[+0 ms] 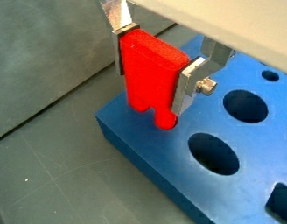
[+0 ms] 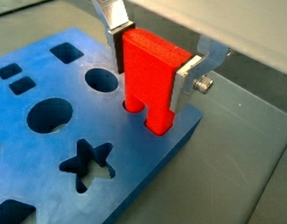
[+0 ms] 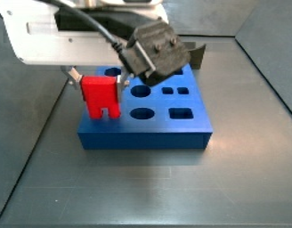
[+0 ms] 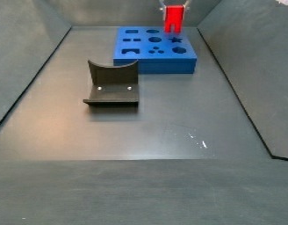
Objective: Insert the square-circle object.
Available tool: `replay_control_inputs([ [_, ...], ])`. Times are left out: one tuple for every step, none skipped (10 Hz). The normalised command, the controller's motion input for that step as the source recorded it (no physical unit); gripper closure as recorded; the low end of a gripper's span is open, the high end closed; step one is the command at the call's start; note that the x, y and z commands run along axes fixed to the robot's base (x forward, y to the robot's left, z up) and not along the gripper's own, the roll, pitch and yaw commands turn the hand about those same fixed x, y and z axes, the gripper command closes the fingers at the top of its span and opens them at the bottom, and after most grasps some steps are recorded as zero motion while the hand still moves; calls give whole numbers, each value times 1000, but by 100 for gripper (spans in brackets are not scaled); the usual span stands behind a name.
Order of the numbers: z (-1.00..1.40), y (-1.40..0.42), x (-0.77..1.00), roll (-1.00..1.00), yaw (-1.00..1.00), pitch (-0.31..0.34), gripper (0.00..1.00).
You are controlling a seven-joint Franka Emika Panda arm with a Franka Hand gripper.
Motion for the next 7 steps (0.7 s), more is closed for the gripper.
replay_control_inputs([
  [-1000, -83, 83, 27, -166, -1, 100],
  [-1000, -63, 117, 26, -120, -3, 100],
  [-1000, -63, 120, 27, -117, -3, 100],
  [-1000, -34, 134, 23, -80, 0, 100],
  [-500, 0, 0, 1, 0, -309, 100],
  [0, 0, -86, 0, 0, -59, 100],
  [0, 0, 0, 0, 0, 0, 100],
])
